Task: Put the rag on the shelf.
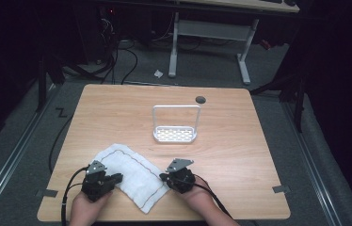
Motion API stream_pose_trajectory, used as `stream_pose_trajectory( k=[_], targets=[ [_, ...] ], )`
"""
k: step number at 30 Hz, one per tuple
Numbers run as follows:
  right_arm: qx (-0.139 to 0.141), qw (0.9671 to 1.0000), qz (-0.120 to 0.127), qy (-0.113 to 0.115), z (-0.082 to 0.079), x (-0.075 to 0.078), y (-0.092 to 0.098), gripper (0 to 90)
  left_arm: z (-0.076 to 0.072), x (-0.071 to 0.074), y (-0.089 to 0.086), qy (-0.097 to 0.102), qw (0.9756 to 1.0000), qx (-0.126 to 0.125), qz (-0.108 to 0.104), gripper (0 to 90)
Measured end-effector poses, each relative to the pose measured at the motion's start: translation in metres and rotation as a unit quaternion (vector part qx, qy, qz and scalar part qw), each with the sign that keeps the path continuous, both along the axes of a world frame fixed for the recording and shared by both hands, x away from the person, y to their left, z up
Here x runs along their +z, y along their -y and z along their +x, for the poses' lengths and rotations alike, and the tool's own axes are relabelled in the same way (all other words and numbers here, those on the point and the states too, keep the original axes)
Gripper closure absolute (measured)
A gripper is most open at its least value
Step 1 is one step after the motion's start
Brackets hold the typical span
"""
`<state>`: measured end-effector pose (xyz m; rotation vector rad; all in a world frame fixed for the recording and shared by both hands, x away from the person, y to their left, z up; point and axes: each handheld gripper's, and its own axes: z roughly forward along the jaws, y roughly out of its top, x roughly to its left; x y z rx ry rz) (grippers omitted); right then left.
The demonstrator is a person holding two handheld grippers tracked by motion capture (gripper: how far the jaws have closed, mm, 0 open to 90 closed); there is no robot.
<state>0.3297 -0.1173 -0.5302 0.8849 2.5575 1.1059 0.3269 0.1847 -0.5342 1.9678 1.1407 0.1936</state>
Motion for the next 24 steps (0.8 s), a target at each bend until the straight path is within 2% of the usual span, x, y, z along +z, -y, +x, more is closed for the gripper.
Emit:
stream_pose_trajectory(
  k=[3,4,5,6,8,9,10,12,13,15,17,18,19,20,21,22,24],
  targets=[
    [0.005,0.9998,0.014,-0.011,-0.022,-0.002,0.014,90.0,0.003,-0.001,0.008,0.001,0.9999,-0.010,-0.007,80.7],
    [0.007,0.9996,0.018,-0.018,-0.035,-0.002,0.020,90.0,0.007,-0.001,0.017,0.005,0.9998,-0.017,-0.007,79.5],
    [0.006,0.9996,0.019,-0.019,-0.040,-0.002,0.021,90.0,0.007,-0.001,0.017,0.005,0.9998,-0.017,-0.007,78.6],
    [0.006,0.9996,0.018,-0.019,-0.045,-0.002,0.024,90.0,0.011,0.000,0.028,0.013,0.9996,-0.023,0.004,77.3],
    [0.007,0.9997,0.018,-0.017,-0.047,-0.001,0.025,90.0,0.011,0.001,0.033,0.017,0.9995,-0.023,0.010,75.7],
    [0.004,0.9997,0.023,-0.009,-0.049,0.001,0.026,90.0,0.010,0.002,0.035,0.019,0.9995,-0.021,0.011,72.5],
    [-0.002,0.9995,0.031,0.005,-0.047,0.006,0.027,89.2,0.008,0.003,0.036,0.019,0.9996,-0.021,0.006,67.4],
    [-0.013,0.9991,0.037,0.018,-0.039,0.012,0.026,89.1,-0.001,0.006,0.038,0.017,0.9994,-0.028,-0.011,63.4],
    [-0.018,0.9988,0.041,0.020,-0.032,0.015,0.024,89.1,-0.001,0.006,0.038,0.017,0.9994,-0.028,-0.011,61.4],
    [-0.029,0.9984,0.040,0.028,-0.015,0.018,0.017,89.2,-0.011,0.007,0.044,0.018,0.9988,-0.046,-0.004,59.9],
    [-0.035,0.9983,0.033,0.033,0.004,0.019,0.004,89.2,-0.013,0.006,0.046,0.019,0.9985,-0.051,0.000,60.0],
    [-0.035,0.9983,0.033,0.033,0.004,0.019,0.004,89.2,-0.014,0.005,0.048,0.020,0.9983,-0.054,0.007,60.0],
    [-0.036,0.9987,0.022,0.030,0.026,0.017,-0.013,89.4,-0.015,0.004,0.049,0.021,0.9981,-0.056,0.015,61.1],
    [-0.036,0.9987,0.022,0.030,0.026,0.017,-0.013,89.4,-0.015,0.003,0.050,0.021,0.9979,-0.057,0.019,61.1],
    [-0.036,0.9987,0.017,0.031,0.032,0.016,-0.019,89.4,-0.015,0.002,0.049,0.022,0.9979,-0.058,0.018,61.5],
    [-0.034,0.9992,0.003,0.021,0.046,0.011,-0.033,89.4,-0.015,0.002,0.048,0.019,0.9980,-0.059,0.015,62.8],
    [-0.031,0.9993,-0.004,0.020,0.049,0.009,-0.036,89.4,-0.016,0.002,0.047,0.019,0.9979,-0.061,0.015,63.1]
  ],
)
